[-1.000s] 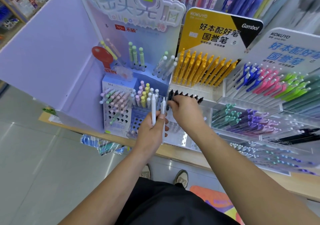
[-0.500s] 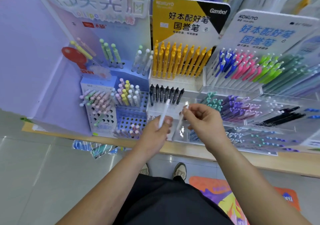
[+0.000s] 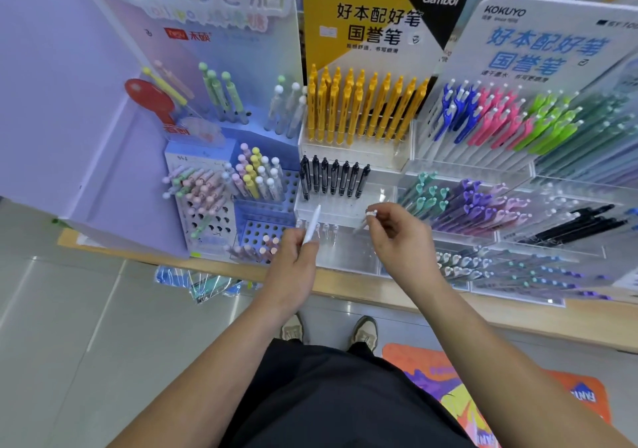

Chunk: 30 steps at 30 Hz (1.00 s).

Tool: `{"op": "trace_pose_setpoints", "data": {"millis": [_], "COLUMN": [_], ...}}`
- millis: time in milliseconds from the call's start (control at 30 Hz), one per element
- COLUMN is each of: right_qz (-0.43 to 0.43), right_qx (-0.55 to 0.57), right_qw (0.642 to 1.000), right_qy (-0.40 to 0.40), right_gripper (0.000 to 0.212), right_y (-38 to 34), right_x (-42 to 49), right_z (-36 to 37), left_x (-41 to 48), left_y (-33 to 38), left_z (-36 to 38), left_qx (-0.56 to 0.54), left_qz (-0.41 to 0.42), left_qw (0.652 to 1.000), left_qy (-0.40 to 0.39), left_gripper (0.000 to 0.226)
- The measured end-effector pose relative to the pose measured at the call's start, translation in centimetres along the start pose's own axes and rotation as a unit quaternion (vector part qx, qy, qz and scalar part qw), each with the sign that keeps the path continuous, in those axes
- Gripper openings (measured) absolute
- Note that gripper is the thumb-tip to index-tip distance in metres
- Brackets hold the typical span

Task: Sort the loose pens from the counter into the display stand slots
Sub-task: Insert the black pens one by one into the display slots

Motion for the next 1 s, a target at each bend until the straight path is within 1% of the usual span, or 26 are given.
{"op": "trace_pose_setpoints", "data": {"millis": [67, 133, 333, 400, 467, 600, 700, 800, 933, 1000], "right_qz": [-0.045, -0.073, -0.122, -0.125, -0.118, -0.106, -0.118, -0.131, -0.146, -0.148], "right_qx": [-0.049, -0.085, -0.116, -0.115, -0.107, -0.101, -0.112, -0.115, -0.109, -0.115], "right_qw": [0.998, 0.993, 0.985, 0.985, 0.987, 0.989, 0.987, 0.985, 0.983, 0.982], "right_qy": [-0.011, -0.023, -0.026, -0.013, -0.002, 0.014, 0.001, -0.012, -0.023, -0.022], "right_gripper": [0.014, 0.014, 0.018, 0.018, 0.019, 0.021, 0.021, 0.022, 0.022, 0.022], "right_y": [-0.2, -0.3, -0.2, 0.2, 0.4, 0.1, -0.1, -0.2, -0.7, -0.7], "right_x": [0.1, 0.0, -1.0, -1.1, -1.0, -0.8, -0.6, -0.6, -0.4, -0.4], "right_z": [0.4, 0.8, 0.9, 0.8, 0.7, 0.3, 0.2, 0.5, 1.0, 1.2], "left_x": [0.1, -0.1, -0.5, -0.6, -0.7, -1.2, -1.8, -2.1, -1.8, -1.3], "left_y": [-0.5, -0.8, -0.9, -0.7, -0.6, -0.7, -0.6, -0.7, -0.8, -0.7], "left_z": [-0.4, -0.7, -1.0, -0.9, -0.8, -1.2, -1.8, -1.9, -1.3, -0.7], "left_qx": [0.033, 0.041, 0.101, 0.1, 0.104, 0.113, 0.088, 0.059, 0.088, 0.106], "left_qz": [0.001, 0.014, 0.034, 0.027, 0.021, 0.036, 0.059, 0.064, 0.097, 0.116], "left_qw": [0.999, 0.999, 0.994, 0.995, 0.994, 0.993, 0.994, 0.995, 0.99, 0.987], "left_qy": [0.007, 0.003, 0.002, -0.007, -0.012, 0.009, 0.033, 0.048, 0.046, 0.044], "left_gripper": [0.012, 0.012, 0.023, 0.023, 0.018, 0.007, 0.011, 0.013, 0.01, 0.014]}}
Point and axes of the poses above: each hand's wrist, its own x-axis towards the middle knuckle, its own z-axis out of the palm, y = z × x, the point moved 6 cm from there along x, towards the middle knuckle, and after that the axes turned 10 degrees about -y, right-handed, at the moved point
